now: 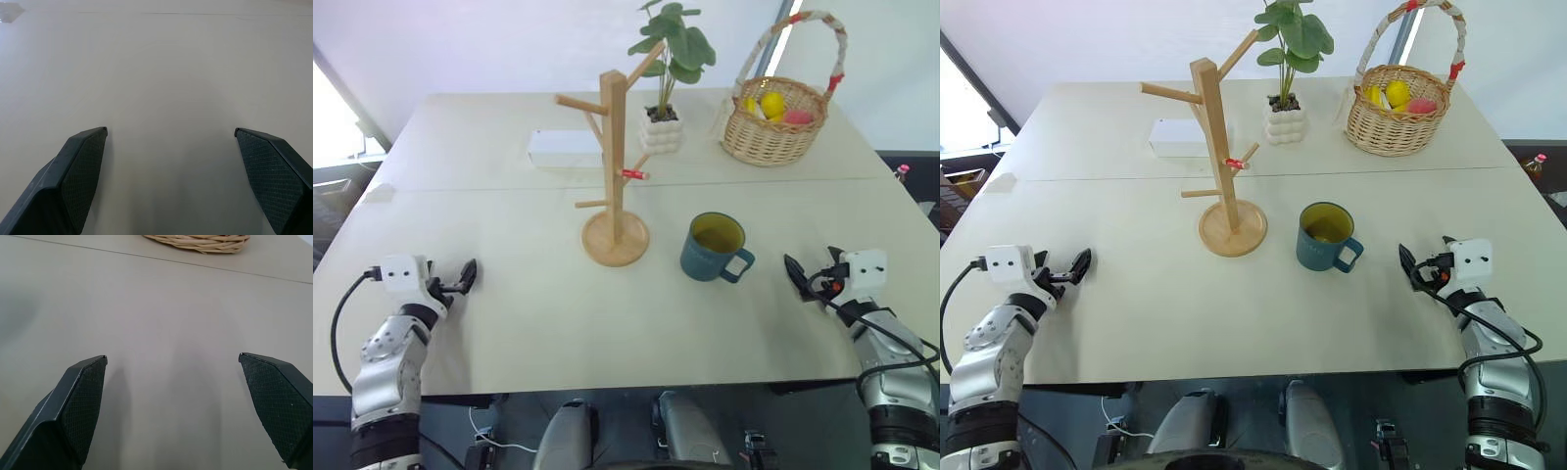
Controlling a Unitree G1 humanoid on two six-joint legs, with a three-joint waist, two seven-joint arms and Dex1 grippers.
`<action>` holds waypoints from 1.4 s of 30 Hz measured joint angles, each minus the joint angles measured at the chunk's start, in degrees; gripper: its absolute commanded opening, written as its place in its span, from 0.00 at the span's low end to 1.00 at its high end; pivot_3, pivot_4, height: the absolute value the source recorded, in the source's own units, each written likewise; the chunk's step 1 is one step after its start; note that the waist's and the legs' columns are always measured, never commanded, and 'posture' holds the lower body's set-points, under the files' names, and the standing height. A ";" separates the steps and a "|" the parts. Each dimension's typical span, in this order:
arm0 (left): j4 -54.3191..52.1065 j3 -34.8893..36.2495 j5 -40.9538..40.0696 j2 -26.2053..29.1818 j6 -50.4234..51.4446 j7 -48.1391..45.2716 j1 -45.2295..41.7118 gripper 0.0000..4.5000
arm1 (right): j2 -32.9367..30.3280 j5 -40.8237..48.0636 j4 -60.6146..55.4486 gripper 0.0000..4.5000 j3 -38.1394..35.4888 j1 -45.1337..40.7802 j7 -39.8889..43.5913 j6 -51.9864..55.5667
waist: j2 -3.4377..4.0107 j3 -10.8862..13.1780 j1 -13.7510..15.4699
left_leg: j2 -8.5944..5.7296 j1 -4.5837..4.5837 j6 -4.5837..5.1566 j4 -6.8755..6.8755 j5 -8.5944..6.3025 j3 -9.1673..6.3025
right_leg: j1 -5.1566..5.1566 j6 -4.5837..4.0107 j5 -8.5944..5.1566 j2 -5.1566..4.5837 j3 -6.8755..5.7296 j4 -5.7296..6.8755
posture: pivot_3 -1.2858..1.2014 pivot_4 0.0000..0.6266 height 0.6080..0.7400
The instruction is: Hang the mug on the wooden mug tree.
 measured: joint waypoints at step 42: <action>-23.27 -31.99 -6.23 1.37 6.65 -31.84 -5.79 1.00 | 8.71 -1.51 -31.52 0.99 8.19 16.42 -2.57 6.97 | 0.04 0.00 0.21 | -0.01 -0.02 0.00 0.01 0.00 0.00 | 0.03 -0.02 -0.02 0.04 0.02 -0.06 | 0.52 0.24 1.00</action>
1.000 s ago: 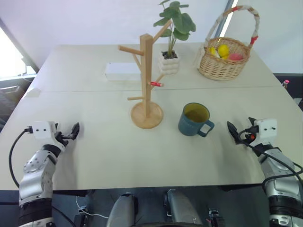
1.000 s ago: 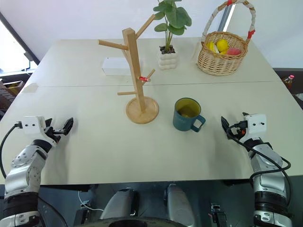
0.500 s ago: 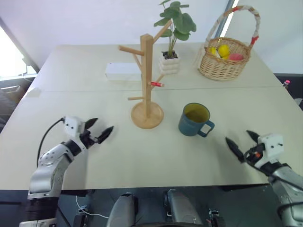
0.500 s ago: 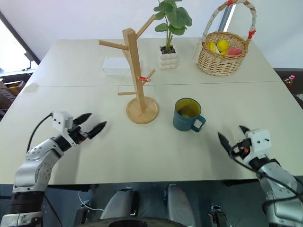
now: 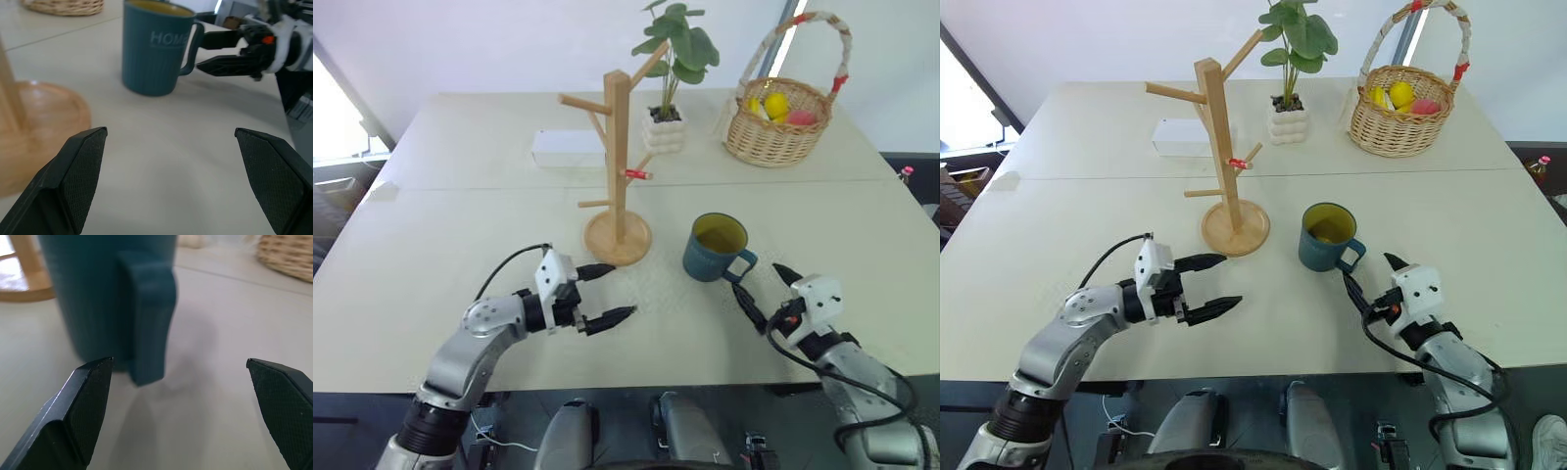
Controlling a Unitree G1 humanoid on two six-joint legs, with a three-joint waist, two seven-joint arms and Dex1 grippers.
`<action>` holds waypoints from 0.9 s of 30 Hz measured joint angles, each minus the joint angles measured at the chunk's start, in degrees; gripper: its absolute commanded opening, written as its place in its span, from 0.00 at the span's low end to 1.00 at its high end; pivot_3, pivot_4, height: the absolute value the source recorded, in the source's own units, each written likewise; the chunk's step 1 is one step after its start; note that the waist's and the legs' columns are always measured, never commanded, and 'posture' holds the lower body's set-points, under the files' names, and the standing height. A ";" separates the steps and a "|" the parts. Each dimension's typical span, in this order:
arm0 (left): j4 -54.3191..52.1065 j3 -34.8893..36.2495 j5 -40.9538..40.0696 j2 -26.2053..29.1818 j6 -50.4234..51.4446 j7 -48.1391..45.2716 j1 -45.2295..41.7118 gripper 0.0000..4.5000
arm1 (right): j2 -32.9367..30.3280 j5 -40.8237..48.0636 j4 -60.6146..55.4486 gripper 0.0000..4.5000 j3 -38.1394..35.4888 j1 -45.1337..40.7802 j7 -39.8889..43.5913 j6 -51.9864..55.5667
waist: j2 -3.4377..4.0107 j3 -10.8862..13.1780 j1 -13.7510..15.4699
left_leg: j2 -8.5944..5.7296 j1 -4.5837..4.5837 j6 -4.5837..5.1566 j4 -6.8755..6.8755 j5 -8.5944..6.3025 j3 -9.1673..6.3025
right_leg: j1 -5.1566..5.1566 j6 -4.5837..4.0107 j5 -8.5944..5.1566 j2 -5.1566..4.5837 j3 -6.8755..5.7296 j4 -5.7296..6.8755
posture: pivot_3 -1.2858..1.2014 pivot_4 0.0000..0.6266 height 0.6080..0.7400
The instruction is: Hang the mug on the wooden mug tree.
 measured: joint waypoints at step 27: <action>-1.55 0.94 0.12 0.77 0.76 2.24 0.63 1.00 | 4.73 0.10 9.78 0.01 2.03 -8.52 -3.18 -0.83 | 0.04 0.00 -0.21 | 0.00 0.05 0.01 0.01 0.00 0.00 | 0.01 0.01 0.00 0.07 -0.01 0.05 | 0.52 0.24 1.00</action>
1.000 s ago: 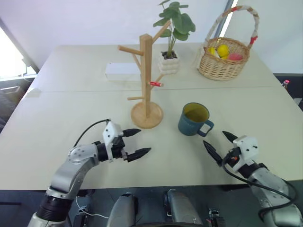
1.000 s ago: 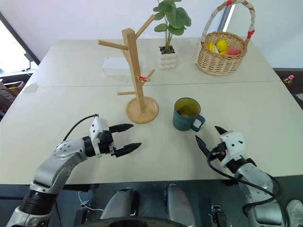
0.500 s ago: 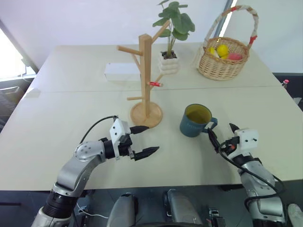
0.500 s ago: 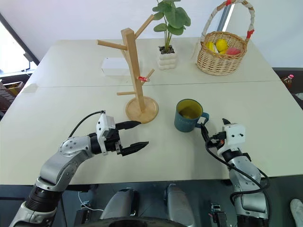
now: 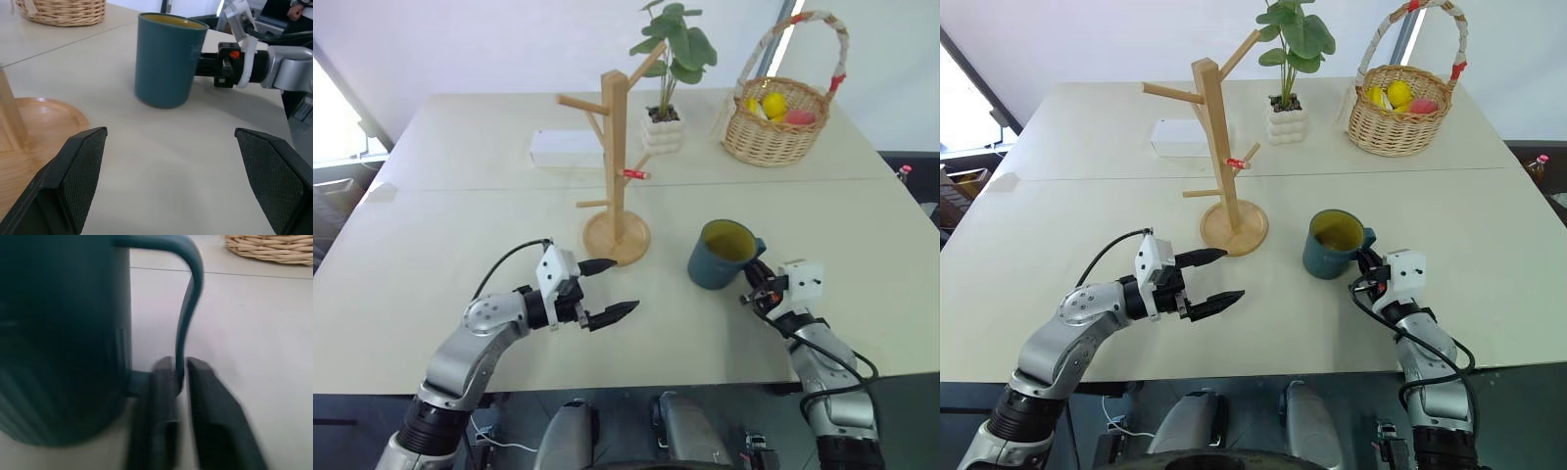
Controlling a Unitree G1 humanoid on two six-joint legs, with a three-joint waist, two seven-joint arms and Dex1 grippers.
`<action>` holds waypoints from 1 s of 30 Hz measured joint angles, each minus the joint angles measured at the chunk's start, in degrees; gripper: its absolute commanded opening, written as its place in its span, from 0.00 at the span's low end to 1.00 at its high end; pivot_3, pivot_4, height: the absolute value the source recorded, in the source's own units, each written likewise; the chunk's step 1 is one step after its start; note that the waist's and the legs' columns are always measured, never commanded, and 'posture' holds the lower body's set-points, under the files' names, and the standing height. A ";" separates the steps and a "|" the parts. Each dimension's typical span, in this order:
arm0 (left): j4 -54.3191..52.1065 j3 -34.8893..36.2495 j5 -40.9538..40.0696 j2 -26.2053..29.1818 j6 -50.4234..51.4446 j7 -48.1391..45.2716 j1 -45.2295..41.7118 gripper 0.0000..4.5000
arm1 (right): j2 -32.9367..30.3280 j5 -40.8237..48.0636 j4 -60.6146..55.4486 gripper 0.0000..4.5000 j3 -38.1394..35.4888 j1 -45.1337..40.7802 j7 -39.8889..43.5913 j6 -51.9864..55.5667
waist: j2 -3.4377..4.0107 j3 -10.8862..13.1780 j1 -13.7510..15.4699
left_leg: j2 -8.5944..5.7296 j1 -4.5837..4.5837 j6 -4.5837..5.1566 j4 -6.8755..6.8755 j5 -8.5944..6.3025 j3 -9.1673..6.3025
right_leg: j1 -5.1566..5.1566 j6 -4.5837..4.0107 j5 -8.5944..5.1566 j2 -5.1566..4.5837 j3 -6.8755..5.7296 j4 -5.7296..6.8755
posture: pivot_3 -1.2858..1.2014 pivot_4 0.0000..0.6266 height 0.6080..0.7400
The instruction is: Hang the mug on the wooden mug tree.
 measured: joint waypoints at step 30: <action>6.46 12.73 -1.36 2.21 -4.89 0.75 -0.05 1.00 | -19.78 -17.25 -18.78 0.01 18.93 -33.66 14.70 16.46 | 0.01 0.09 0.03 | -0.02 -0.12 0.00 0.03 0.00 -0.08 | -0.06 0.00 0.01 -0.08 -0.11 -0.09 | 0.52 0.24 1.00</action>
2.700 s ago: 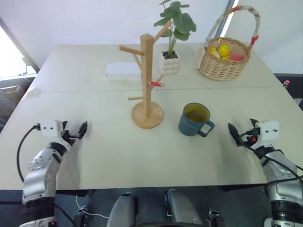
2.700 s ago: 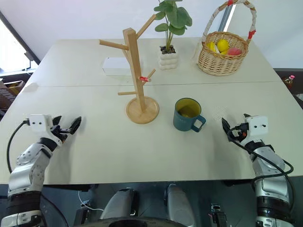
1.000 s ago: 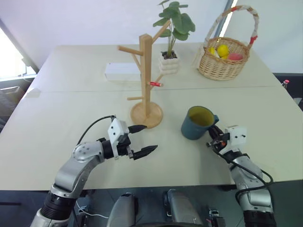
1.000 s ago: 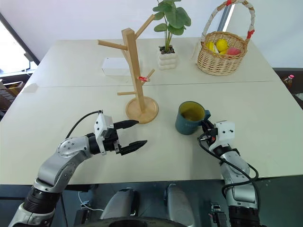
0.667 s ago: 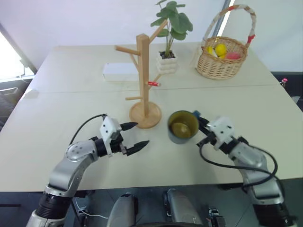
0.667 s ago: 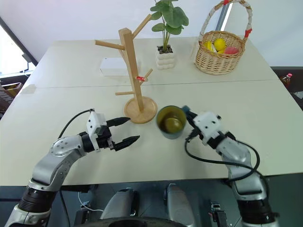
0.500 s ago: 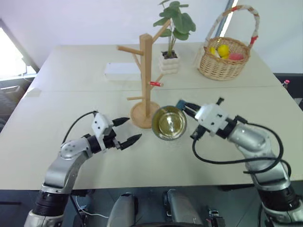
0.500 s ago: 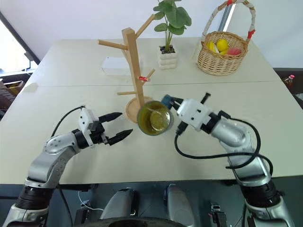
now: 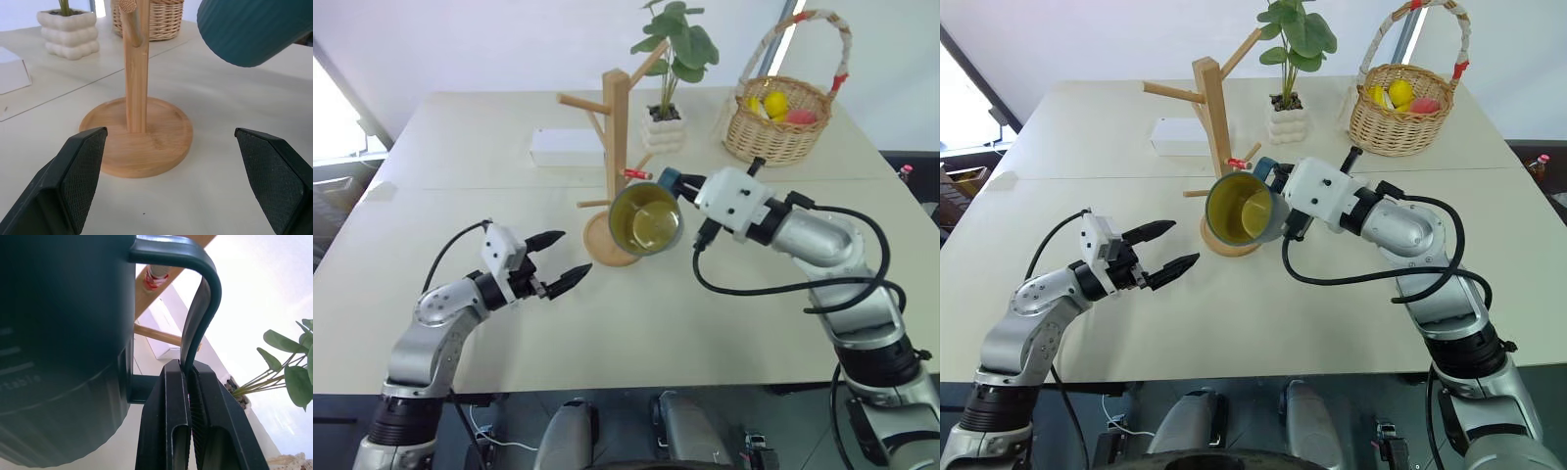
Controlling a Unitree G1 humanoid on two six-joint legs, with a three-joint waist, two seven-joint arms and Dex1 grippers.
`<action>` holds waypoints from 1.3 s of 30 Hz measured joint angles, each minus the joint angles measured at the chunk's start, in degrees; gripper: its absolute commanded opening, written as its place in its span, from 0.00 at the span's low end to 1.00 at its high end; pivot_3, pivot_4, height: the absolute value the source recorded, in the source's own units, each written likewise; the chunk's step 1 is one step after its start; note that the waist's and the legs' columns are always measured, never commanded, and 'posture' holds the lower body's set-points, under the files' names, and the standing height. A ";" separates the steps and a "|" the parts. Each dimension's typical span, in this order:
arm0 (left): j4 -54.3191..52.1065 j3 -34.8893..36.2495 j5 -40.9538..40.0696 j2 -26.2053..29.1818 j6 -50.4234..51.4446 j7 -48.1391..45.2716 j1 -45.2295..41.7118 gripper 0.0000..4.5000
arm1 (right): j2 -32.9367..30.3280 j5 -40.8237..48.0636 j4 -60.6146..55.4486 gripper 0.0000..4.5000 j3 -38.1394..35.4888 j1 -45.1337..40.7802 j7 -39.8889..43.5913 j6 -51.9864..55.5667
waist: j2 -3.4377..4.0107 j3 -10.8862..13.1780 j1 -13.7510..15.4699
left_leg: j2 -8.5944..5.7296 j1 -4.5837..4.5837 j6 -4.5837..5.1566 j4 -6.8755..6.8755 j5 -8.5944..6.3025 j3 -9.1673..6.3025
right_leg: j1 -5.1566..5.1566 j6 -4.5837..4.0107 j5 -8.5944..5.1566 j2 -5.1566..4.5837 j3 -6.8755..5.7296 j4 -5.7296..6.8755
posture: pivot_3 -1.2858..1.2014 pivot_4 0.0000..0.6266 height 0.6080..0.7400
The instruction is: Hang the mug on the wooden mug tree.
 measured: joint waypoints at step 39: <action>2.70 6.13 -0.19 -1.60 0.38 7.06 3.05 1.00 | 2.11 7.42 5.02 0.66 -10.52 3.09 5.03 -1.42 | -0.03 -0.02 0.09 | 0.00 -0.05 0.02 -0.10 -0.02 0.01 | 0.01 0.00 0.01 -0.09 -0.01 -0.14 | 0.52 0.24 1.00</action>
